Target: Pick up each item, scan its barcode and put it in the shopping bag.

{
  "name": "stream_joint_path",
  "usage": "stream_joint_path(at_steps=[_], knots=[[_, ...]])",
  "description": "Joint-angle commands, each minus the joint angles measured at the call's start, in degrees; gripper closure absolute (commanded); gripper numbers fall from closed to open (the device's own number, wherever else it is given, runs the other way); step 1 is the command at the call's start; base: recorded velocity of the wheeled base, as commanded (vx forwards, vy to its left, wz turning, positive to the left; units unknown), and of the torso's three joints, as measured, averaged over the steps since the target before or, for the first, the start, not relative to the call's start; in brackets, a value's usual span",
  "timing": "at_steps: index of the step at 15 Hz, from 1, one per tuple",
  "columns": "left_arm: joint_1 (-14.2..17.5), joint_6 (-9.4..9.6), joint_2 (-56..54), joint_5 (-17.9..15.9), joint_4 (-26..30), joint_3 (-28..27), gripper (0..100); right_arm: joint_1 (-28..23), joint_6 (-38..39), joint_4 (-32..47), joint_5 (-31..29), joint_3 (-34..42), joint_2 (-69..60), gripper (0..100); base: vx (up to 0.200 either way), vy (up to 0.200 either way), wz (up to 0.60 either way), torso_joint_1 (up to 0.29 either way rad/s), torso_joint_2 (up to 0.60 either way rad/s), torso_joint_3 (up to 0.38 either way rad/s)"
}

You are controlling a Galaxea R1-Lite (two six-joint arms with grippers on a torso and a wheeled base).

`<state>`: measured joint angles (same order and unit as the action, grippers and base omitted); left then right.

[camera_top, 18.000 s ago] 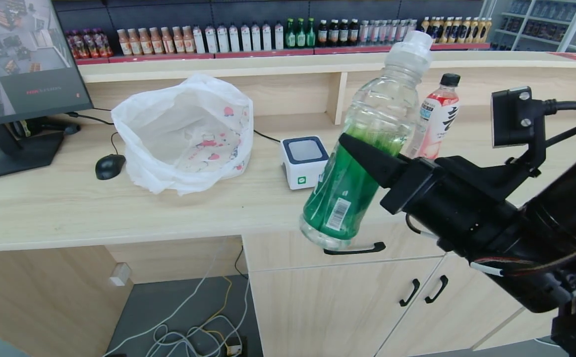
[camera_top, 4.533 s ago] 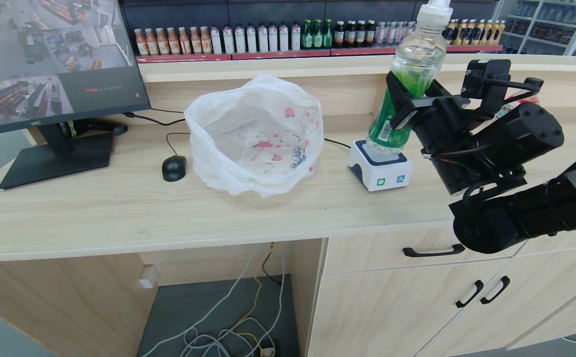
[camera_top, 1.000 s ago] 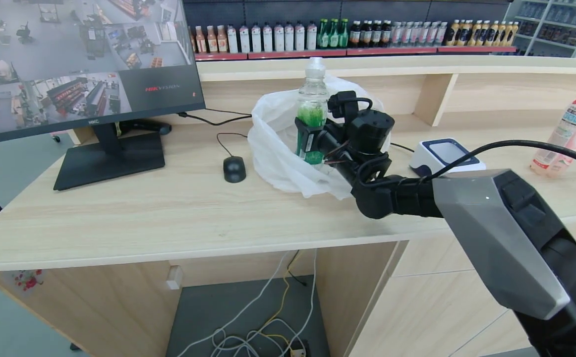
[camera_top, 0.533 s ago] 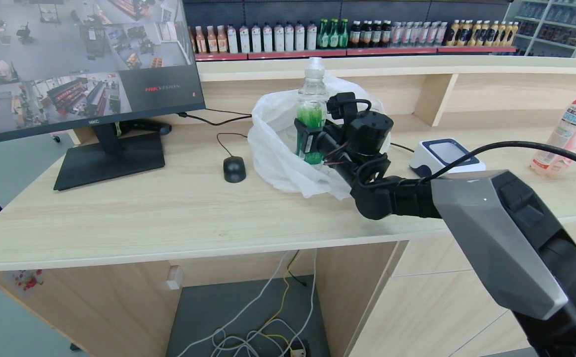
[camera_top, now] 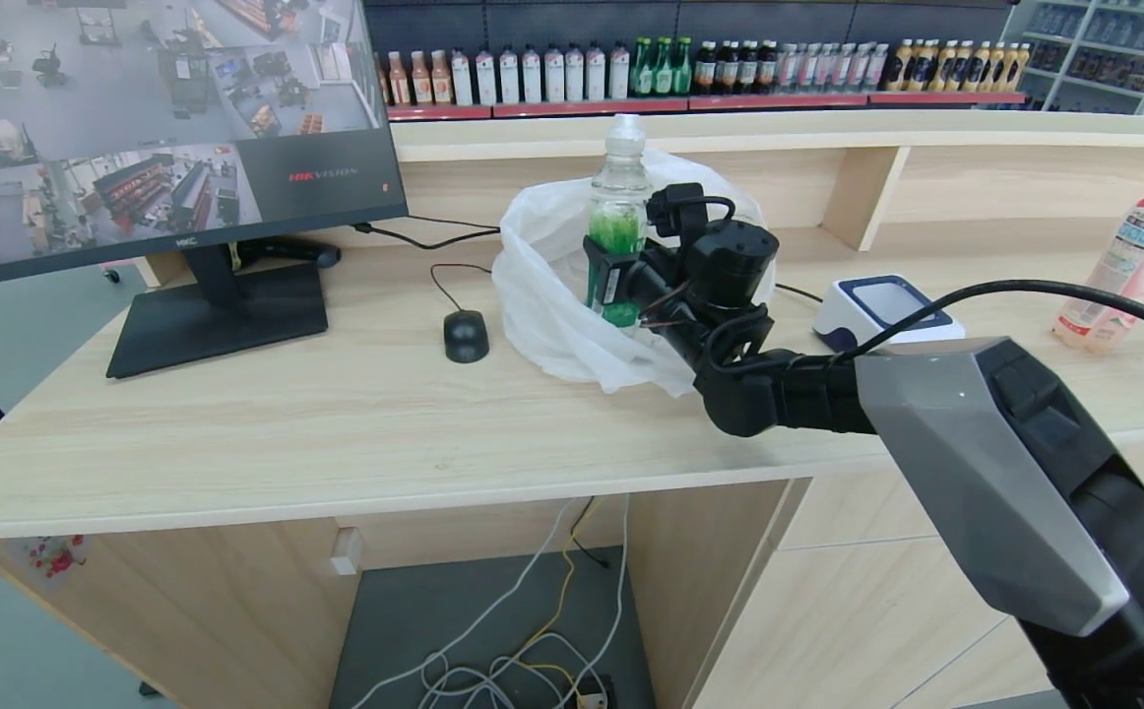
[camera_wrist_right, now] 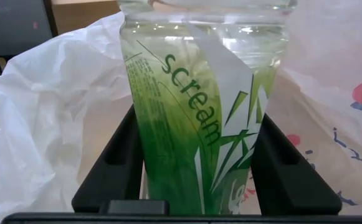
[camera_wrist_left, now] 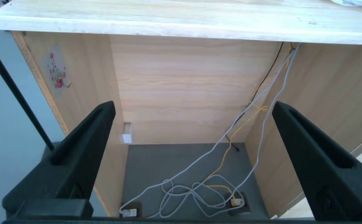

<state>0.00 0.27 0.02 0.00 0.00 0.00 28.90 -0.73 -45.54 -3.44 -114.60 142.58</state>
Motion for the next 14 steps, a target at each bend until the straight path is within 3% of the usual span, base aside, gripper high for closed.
stream_joint_path(at_steps=[1,14], knots=[[0.00,0.00,-0.02,0.00,0.00,0.00,0,-0.25,0.03,-0.16,0.01,0.01,-0.20,100,0.000,0.000,0.00,0.000,0.00,0.000],[0.00,0.00,-0.02,0.00,0.00,0.00,0,0.10,0.03,-0.69,0.01,0.01,1.38,100,0.000,0.000,0.00,0.000,0.00,0.000]])
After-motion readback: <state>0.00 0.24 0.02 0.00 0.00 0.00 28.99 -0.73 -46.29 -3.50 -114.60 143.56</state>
